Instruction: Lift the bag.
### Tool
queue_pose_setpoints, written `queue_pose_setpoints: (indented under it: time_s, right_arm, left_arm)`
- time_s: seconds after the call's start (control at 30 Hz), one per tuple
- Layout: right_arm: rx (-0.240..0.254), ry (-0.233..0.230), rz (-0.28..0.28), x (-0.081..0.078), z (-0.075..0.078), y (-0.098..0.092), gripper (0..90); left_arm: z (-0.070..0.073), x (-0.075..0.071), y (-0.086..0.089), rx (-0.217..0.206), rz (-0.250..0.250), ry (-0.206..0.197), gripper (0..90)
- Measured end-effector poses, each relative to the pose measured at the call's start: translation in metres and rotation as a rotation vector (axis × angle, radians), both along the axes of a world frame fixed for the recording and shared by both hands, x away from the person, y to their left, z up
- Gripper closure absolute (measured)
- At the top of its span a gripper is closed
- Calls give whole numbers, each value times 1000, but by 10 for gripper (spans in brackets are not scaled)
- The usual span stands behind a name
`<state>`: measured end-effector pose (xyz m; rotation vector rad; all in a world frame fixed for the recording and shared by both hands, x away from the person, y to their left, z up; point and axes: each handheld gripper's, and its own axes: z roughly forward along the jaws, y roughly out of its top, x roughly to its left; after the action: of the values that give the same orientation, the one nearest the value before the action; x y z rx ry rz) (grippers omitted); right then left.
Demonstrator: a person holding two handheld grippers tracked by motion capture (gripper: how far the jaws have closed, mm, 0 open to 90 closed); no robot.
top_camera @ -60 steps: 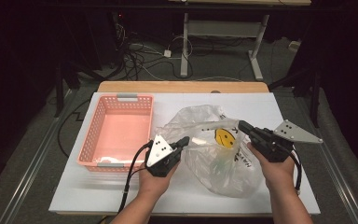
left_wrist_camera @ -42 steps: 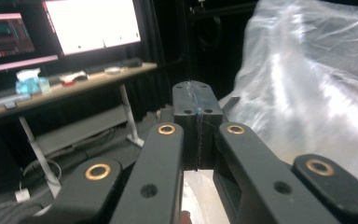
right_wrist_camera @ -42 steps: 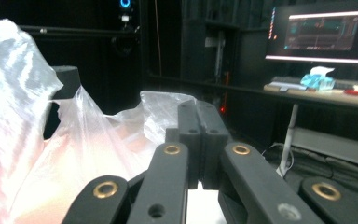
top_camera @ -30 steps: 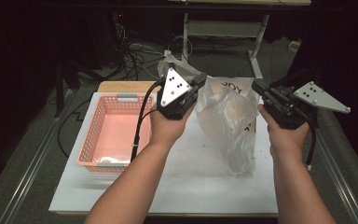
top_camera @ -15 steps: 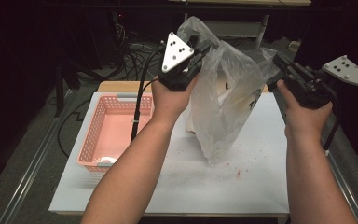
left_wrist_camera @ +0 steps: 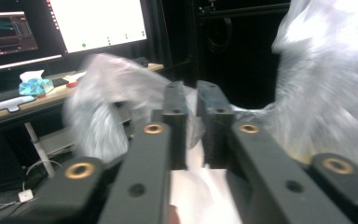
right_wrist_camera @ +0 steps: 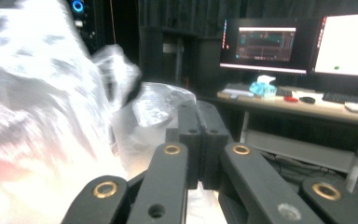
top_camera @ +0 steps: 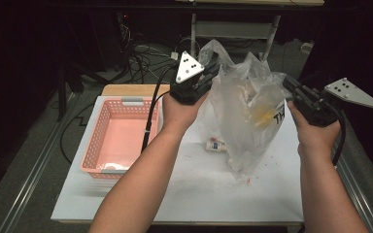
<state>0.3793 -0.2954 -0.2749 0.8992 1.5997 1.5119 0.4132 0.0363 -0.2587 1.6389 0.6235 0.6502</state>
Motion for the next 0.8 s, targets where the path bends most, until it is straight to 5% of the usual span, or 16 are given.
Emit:
queue_pose_setpoints:
  time_s: [0.43, 0.8]
  right_arm:
    - [-18, 22, 1, -6, -6, -2, 840]
    - [-29, -28, 15, -34, 16, -16, 690]
  left_arm:
    - [-26, -49, 27, 46, -3, 31, 440]
    - [-90, -63, 20, 60, -65, 182, 293]
